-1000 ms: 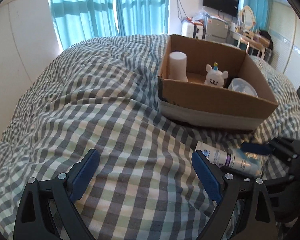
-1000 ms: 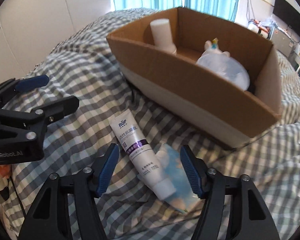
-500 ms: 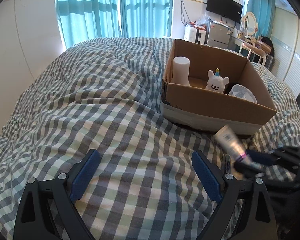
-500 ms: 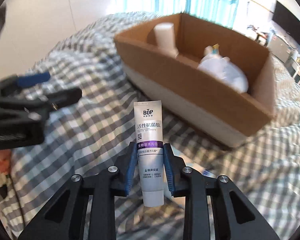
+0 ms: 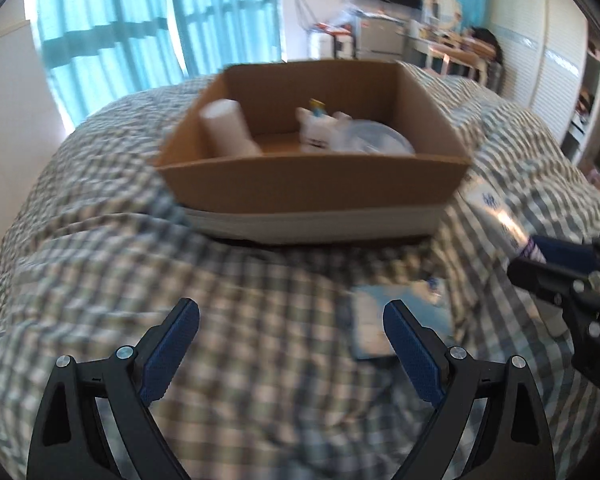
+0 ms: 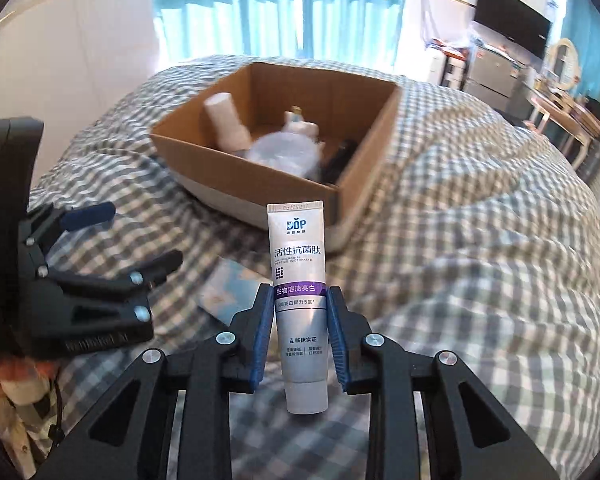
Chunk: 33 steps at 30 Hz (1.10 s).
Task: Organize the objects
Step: 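Grasp the blue floral tissue pack with the left gripper while the right gripper holds the toothpaste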
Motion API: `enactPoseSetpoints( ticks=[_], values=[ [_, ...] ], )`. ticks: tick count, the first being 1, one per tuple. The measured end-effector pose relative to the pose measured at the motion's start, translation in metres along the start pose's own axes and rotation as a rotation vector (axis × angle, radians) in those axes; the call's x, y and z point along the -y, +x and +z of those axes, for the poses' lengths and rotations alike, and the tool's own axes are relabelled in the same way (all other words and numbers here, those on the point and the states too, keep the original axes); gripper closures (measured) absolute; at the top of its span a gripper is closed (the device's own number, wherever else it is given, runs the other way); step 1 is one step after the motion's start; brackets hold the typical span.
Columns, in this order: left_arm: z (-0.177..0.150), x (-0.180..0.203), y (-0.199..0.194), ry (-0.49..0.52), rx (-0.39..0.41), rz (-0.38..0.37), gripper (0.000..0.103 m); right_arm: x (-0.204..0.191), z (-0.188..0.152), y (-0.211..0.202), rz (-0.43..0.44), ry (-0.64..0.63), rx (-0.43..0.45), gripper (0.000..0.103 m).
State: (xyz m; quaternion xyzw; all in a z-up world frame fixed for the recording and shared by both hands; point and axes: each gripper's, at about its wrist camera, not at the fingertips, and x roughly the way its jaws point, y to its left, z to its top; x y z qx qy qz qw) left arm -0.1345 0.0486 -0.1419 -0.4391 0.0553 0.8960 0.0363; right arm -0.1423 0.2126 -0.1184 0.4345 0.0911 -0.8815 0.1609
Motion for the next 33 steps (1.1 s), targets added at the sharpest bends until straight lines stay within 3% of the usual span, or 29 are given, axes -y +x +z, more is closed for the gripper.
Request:
enactPoseSetpoints(
  ticks=[8, 15, 16, 19, 24, 33],
  values=[
    [-0.004, 0.041, 0.031, 0.069, -0.103, -0.153, 0.007, 0.026, -0.007, 0.008, 0.036, 0.083, -0.005, 0.077],
    [-0.005, 0.042, 0.061, 0.029, -0.176, -0.193, 0.007, 0.029, -0.011, 0.016, 0.048, 0.099, -0.026, 0.077],
    [-0.005, 0.04, 0.062, 0.02, -0.173, -0.2, 0.008, 0.028, -0.011, 0.017, 0.046, 0.098, -0.029, 0.077],
    [-0.005, 0.037, 0.059, 0.019, -0.157, -0.217, 0.025, 0.026, -0.012, 0.018, 0.038, 0.09, -0.037, 0.077],
    [-0.009, 0.039, 0.047, 0.037, -0.16, -0.204, 0.026, 0.024, -0.014, 0.02, 0.013, 0.078, -0.048, 0.077],
    [-0.016, 0.014, 0.0, 0.007, -0.083, -0.22, 0.026, 0.007, -0.01, 0.0, -0.05, 0.022, -0.011, 0.077]
  ],
)
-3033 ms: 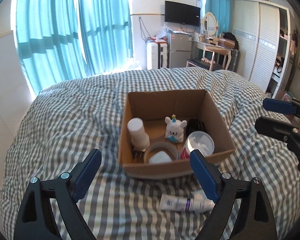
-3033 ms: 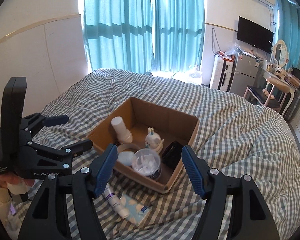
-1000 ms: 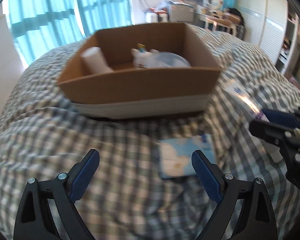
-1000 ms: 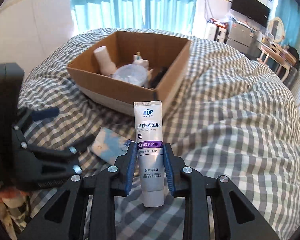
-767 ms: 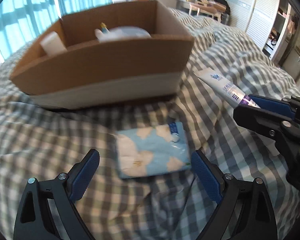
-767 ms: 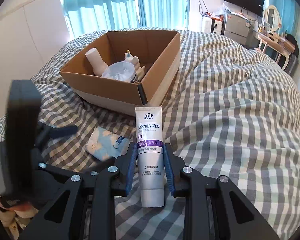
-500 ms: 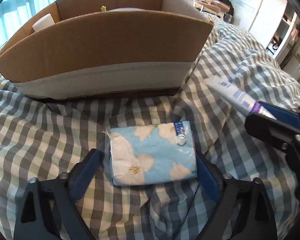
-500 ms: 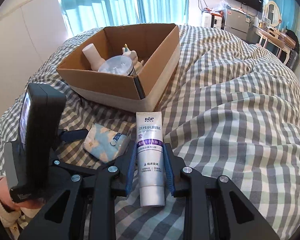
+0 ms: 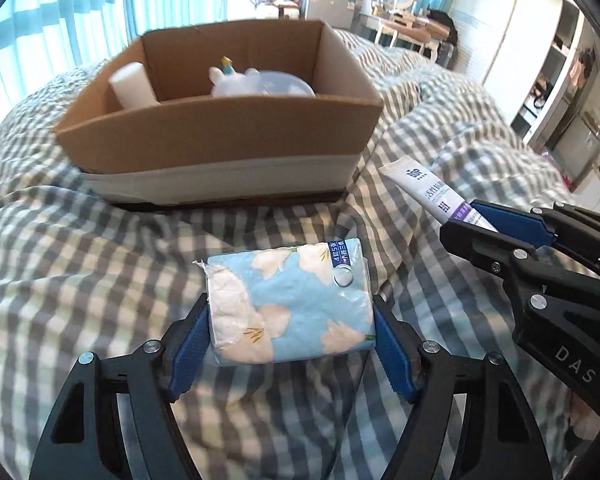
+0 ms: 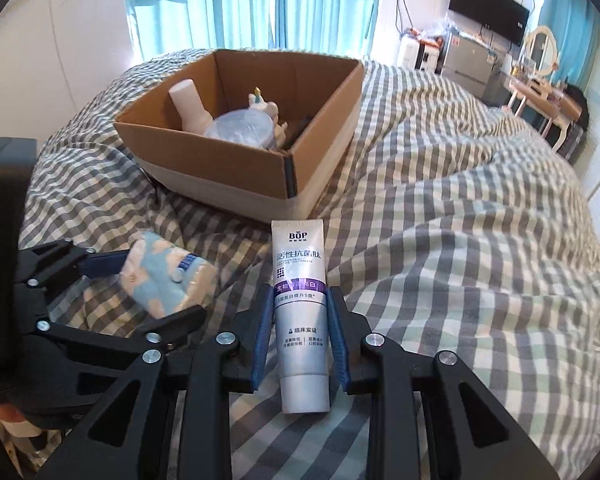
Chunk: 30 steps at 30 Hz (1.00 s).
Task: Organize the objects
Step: 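Grasp the blue floral tissue pack with the left gripper while the right gripper holds the toothpaste, then carry tissue pack and toothpaste over the box, lower them in, open both grippers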
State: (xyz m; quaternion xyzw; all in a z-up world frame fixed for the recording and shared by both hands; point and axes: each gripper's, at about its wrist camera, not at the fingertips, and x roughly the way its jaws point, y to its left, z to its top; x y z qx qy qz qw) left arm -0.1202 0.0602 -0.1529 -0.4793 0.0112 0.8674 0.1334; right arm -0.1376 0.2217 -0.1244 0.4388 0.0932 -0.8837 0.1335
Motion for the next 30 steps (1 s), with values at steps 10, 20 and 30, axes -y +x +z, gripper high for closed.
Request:
enactPoseSetpoints(
  ticks=[10, 20, 30],
  values=[
    [0.001, -0.003, -0.053, -0.044, 0.126, 0.012, 0.026, -0.026, 0.003, -0.045, 0.04, -0.037, 0.082, 0.077],
    [0.001, -0.022, -0.089, -0.057, 0.251, 0.058, 0.026, -0.049, 0.023, -0.08, 0.039, -0.102, 0.154, 0.077],
    [0.03, -0.045, -0.102, -0.122, 0.34, 0.102, 0.026, -0.056, 0.059, -0.072, -0.003, -0.13, 0.172, 0.077]
  ],
)
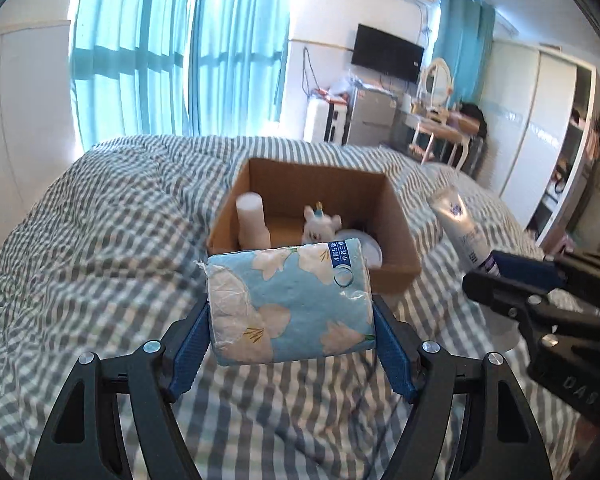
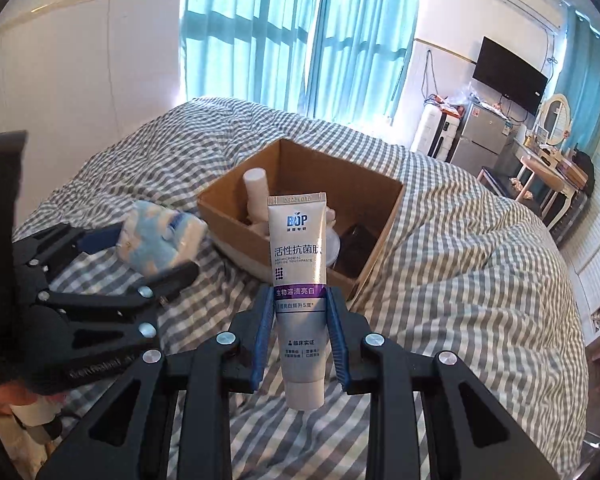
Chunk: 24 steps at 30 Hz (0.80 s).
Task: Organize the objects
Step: 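Carry tissue pack and toothpaste over the box, lower them in, open both grippers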
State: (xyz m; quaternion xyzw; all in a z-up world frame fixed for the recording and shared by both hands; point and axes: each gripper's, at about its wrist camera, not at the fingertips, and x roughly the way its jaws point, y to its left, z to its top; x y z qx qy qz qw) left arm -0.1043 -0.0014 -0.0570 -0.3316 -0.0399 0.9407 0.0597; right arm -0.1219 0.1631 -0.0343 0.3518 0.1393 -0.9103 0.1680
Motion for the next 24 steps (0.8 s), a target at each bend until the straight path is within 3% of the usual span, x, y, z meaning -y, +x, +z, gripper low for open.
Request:
enactPoseSetpoints(
  ticks=[15, 21, 24],
  values=[
    [0.071, -0.011, 0.054, 0.033, 0.055, 0.023, 0.026, 0.03, 0.078, 0.05, -0.005, 0.065, 0.083, 0.077],
    [0.09, -0.004, 0.087, 0.068, 0.04, 0.014, 0.026, 0.037, 0.107, 0.088, 0.004, 0.063, 0.09, 0.077],
    [0.094, -0.001, 0.107, 0.088, -0.008, -0.041, 0.026, 0.04, 0.112, 0.107, 0.007, 0.054, 0.08, 0.077]
  ],
)
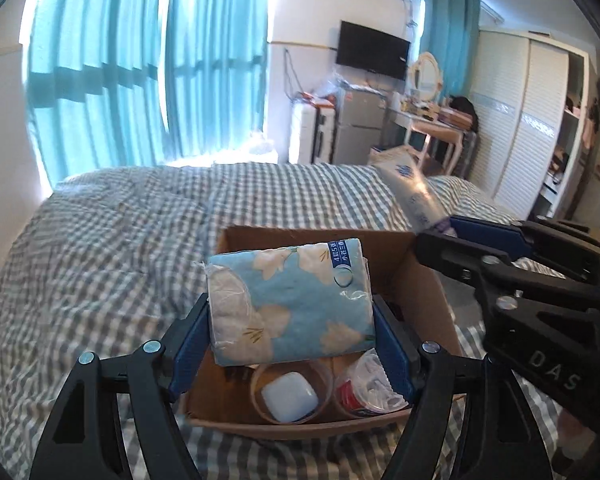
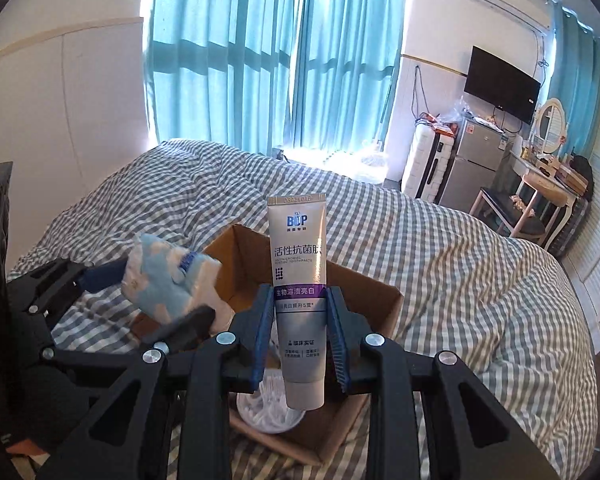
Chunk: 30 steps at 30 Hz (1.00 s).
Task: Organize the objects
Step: 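Carry tissue pack and toothpaste over the box, lower them in, open both grippers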
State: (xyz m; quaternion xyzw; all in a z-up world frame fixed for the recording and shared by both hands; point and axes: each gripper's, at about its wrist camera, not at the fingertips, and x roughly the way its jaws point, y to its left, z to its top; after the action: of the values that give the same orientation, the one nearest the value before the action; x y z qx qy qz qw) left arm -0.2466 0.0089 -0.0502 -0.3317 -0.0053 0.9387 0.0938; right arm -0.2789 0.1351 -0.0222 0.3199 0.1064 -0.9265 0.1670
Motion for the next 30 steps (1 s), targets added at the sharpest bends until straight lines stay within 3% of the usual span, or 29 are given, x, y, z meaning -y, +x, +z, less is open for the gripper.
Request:
enactPoseSetpoints(
  ticks=[6, 13, 25, 30],
  values=[
    [-0.008, 0.007, 0.031, 0.043, -0.056, -0.003, 0.026, 0.012, -0.022, 0.038, 0.025, 0.046, -0.053, 0.077],
    [-0.022, 0.004, 0.049, 0.051, -0.109, -0.003, 0.026, 0.022, -0.035, 0.05, 0.04, 0.071, -0.083, 0.077],
    [-0.032, 0.009, 0.055, 0.113, -0.108, 0.015, 0.025, 0.039, -0.037, 0.071, 0.134, 0.178, -0.105, 0.077],
    [-0.032, 0.015, 0.051, 0.115, -0.136, 0.001, 0.017, 0.048, -0.036, 0.055, 0.147, 0.213, -0.08, 0.064]
  ],
)
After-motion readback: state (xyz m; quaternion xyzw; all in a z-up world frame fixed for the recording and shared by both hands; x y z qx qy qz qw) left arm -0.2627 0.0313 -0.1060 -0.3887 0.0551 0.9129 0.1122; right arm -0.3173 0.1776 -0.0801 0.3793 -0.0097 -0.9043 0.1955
